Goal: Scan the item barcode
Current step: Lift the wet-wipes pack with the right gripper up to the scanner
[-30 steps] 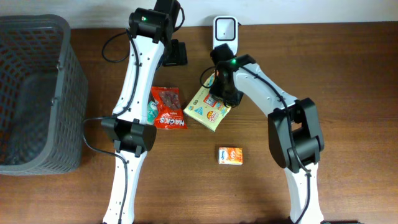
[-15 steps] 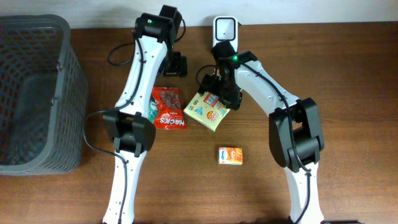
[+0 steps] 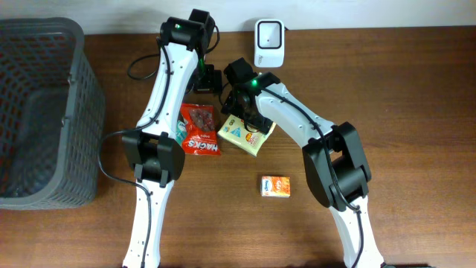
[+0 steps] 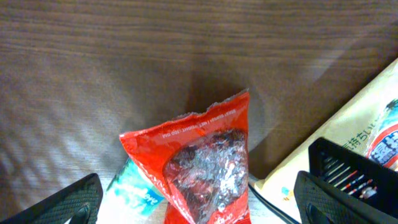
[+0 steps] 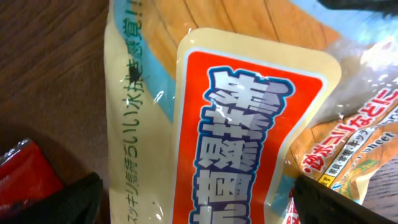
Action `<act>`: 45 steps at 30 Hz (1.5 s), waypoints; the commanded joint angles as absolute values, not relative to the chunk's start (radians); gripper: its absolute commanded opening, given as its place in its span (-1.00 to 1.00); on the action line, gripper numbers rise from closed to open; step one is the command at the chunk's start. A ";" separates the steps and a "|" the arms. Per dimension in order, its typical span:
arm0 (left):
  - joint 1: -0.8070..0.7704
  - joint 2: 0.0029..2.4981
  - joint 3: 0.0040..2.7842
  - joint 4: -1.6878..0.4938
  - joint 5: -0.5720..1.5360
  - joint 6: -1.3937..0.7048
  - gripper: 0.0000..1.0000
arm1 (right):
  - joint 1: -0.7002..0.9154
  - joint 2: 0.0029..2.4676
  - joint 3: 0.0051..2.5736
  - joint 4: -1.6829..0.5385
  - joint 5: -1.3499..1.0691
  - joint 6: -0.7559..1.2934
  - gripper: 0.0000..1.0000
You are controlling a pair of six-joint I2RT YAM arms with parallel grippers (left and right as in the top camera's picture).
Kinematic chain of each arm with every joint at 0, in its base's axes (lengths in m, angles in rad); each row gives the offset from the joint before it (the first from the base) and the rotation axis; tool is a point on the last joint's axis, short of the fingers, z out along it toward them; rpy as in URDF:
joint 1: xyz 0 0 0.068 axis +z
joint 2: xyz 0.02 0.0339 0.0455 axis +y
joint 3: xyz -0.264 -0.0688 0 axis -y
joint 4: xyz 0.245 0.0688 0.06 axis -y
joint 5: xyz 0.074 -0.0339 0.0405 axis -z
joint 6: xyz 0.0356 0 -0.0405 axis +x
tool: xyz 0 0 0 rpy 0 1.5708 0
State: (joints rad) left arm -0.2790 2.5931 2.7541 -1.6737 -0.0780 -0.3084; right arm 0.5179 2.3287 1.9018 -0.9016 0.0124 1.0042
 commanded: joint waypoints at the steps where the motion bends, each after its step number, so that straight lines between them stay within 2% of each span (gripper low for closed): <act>1: -0.274 2.569 2.749 -1.677 -0.068 -0.294 0.94 | 0.496 2.411 1.900 -0.926 0.047 1.028 0.97; 9: -0.223 2.569 2.749 -1.678 -0.067 -0.347 1.00 | 0.414 2.430 1.898 -1.049 0.079 1.024 0.97; 18: -0.204 2.569 2.749 -1.684 -0.067 -0.347 0.98 | 0.379 2.422 1.913 -1.101 0.044 0.799 0.97; 26: -0.205 2.569 2.749 -1.687 -0.066 -0.347 0.98 | 0.331 2.413 2.006 -1.284 0.047 0.701 0.97; 31: -0.205 2.569 2.749 -1.688 -0.065 -0.347 0.98 | 0.313 2.414 1.961 -1.257 0.061 0.637 0.98; 32: -0.205 2.569 2.749 -1.688 -0.060 -0.347 0.98 | 0.313 2.414 1.940 -1.242 0.061 0.631 0.85; 33: -0.205 2.569 2.749 -1.688 -0.053 -0.347 0.98 | 0.313 2.414 1.926 -1.233 0.060 0.631 0.48; 35: -0.205 2.569 2.749 -1.688 -0.040 -0.347 0.98 | 0.313 2.414 1.903 -1.223 0.061 0.631 -0.03; 37: -0.205 2.569 2.749 -1.687 -0.040 -0.347 0.99 | 0.313 2.414 1.902 -1.223 0.060 0.608 -0.70; 38: -0.205 2.569 2.749 -1.687 -0.040 -0.347 0.98 | 0.313 2.412 1.904 -1.224 0.060 0.599 -0.90; 42: -0.205 2.569 2.749 -1.684 -0.040 -0.347 0.98 | 0.308 2.399 1.946 -1.276 0.057 0.550 -0.92; 45: -0.205 2.569 2.749 -1.675 -0.040 -0.347 0.98 | 0.305 2.386 2.079 -1.361 0.057 0.473 -0.92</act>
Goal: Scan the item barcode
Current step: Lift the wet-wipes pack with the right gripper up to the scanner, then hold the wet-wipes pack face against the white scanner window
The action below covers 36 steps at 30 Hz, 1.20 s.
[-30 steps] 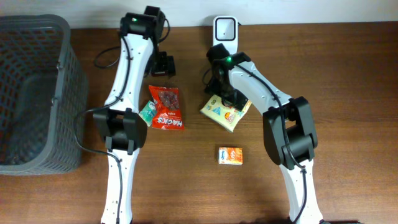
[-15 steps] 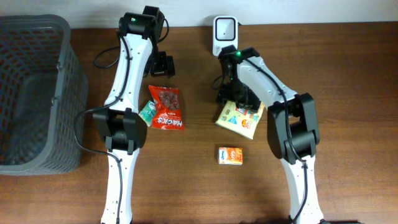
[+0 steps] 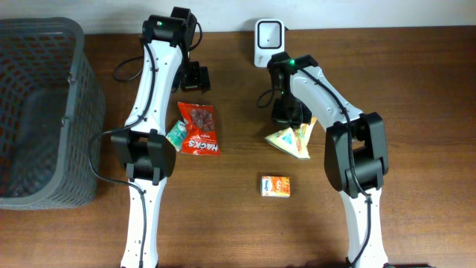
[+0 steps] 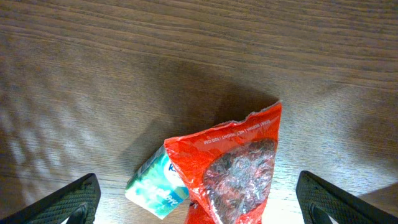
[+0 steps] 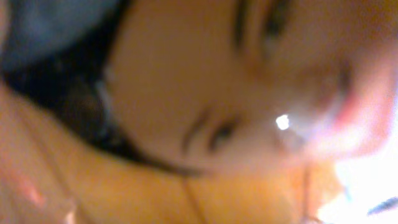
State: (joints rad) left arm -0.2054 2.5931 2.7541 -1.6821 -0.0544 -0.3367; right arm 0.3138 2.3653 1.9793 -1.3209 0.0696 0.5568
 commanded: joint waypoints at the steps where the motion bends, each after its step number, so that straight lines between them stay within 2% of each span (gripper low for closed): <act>1: -0.205 2.569 2.749 -1.673 -0.040 -0.347 0.98 | 0.305 2.386 2.118 -1.378 0.057 0.452 -0.92; 6: -0.205 2.569 2.749 -1.651 -0.041 -0.347 0.98 | 0.306 2.386 2.342 -1.394 0.057 0.305 -0.92; 10: -0.205 2.569 2.749 -1.651 -0.041 -0.347 0.98 | 0.305 2.386 2.436 -1.297 0.058 0.212 -0.92; 25: -0.205 2.569 2.749 -1.651 -0.041 -0.347 0.98 | 0.305 2.411 2.440 -0.586 0.073 0.113 -0.92; 31: -0.205 2.569 2.749 -1.651 -0.041 -0.347 0.98 | 0.307 2.461 2.439 -0.410 0.155 0.113 -0.92; 36: -0.205 2.569 2.749 -1.651 -0.041 -0.347 0.98 | 0.305 2.493 2.439 -0.403 0.155 0.148 -0.92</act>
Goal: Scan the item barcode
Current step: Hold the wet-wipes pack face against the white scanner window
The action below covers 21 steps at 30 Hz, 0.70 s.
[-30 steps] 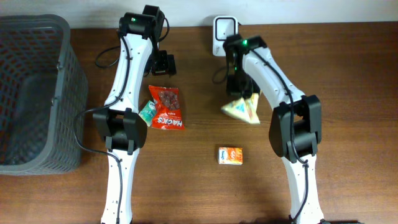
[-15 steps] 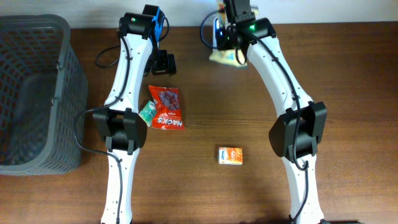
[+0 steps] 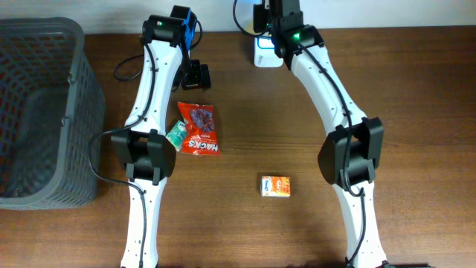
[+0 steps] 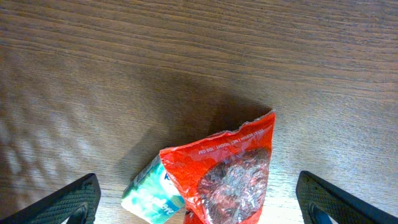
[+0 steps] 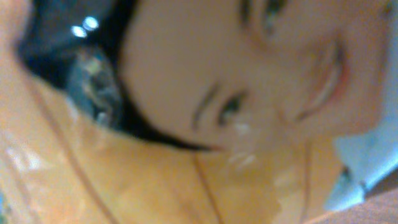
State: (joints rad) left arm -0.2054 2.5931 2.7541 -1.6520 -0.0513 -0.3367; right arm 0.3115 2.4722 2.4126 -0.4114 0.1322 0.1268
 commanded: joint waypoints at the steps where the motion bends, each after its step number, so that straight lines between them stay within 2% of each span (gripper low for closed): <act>1: -0.205 2.569 2.749 -1.651 -0.041 -0.347 0.98 | 0.305 2.508 2.439 -0.399 0.155 0.163 -0.92; 19: -0.205 2.569 2.749 -1.651 -0.041 -0.347 0.98 | 0.305 2.533 2.438 -0.407 0.157 0.168 -0.92; 21: -0.205 2.569 2.749 -1.651 -0.041 -0.347 0.98 | 0.305 2.521 2.439 -0.417 0.215 0.165 -0.92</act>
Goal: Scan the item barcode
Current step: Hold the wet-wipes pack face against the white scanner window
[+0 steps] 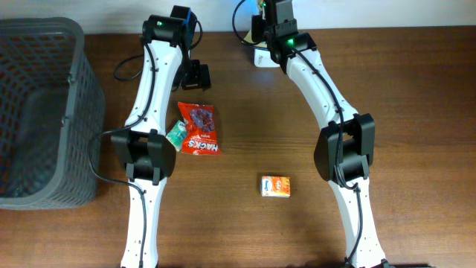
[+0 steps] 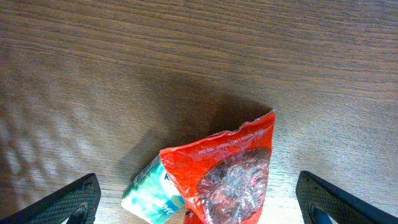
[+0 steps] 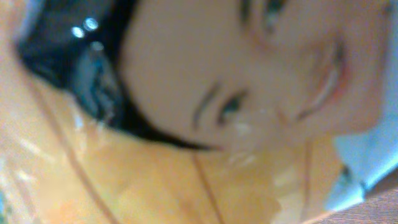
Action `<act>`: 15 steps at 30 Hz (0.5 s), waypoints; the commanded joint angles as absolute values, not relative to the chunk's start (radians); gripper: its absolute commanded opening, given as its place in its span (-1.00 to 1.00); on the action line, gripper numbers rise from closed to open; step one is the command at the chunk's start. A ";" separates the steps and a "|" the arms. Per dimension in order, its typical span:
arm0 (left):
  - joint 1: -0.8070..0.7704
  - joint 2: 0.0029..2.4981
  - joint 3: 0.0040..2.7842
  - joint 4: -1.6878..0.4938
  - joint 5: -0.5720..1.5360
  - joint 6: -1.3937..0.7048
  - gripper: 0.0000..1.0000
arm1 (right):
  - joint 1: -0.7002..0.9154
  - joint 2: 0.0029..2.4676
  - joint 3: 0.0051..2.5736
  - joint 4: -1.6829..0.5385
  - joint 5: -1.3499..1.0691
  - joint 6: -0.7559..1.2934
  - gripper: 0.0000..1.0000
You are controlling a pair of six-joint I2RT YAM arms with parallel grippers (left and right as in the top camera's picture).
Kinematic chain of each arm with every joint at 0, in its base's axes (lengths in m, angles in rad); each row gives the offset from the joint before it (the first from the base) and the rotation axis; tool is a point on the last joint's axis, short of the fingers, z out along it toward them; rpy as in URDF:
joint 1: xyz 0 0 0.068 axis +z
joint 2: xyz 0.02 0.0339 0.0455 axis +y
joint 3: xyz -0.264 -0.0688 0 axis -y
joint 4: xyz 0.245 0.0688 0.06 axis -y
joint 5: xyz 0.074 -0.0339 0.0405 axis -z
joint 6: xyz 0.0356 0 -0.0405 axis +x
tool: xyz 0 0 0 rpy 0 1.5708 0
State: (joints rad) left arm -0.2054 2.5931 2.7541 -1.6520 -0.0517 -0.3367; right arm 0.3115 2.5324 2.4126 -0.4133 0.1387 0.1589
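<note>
A yellow packet (image 3: 199, 124) printed with a face fills the right wrist view, blurred and very close to the camera. My right gripper (image 1: 269, 22) is at the table's back edge, over the white scanner (image 1: 260, 56), and is shut on that packet. Its fingers are hidden behind the packet in the wrist view, and the overhead view hides the packet under the arm. My left gripper (image 2: 199, 208) hangs open above a red snack bag (image 2: 230, 180), touching nothing.
A teal packet (image 2: 152, 196) lies partly under the red bag's left side. A small orange box (image 1: 275, 186) sits toward the table's front. A dark grey basket (image 1: 44, 112) stands at the left edge. Cables trail behind both arms.
My right arm has shifted slightly left at the scanner, with the packet still against its camera. The left arm and the things on the table are where they were.
My right gripper was open low over the yellow packet, which lay beside the red bag, with the left gripper close by. Then the packet was held up right of centre and the left arm had drawn back. Later the packet was at the scanner, where it stays.
</note>
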 commanded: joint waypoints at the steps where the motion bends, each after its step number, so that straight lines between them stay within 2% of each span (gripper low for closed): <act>1: -0.205 2.569 2.749 -1.651 -0.041 -0.347 0.98 | 0.305 2.511 2.439 -0.429 0.259 0.165 -0.92; 5: -0.205 2.569 2.749 -1.651 -0.041 -0.347 0.98 | 0.304 2.432 2.439 -0.507 0.565 0.165 -0.92; 9: -0.205 2.569 2.749 -1.651 -0.041 -0.347 0.98 | 0.253 2.373 2.439 -0.613 0.742 0.165 -0.92; 12: -0.205 2.569 2.749 -1.651 -0.041 -0.347 0.98 | 0.155 2.362 2.439 -0.775 0.694 0.182 -0.92; 15: -0.205 2.569 2.749 -1.651 -0.041 -0.347 0.98 | 0.031 2.362 2.439 -0.974 0.587 0.322 -0.92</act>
State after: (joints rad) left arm -0.2054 2.5931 2.7541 -1.6512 -0.0517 -0.3367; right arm 0.1539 2.3997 2.4245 -0.8734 0.6247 0.1905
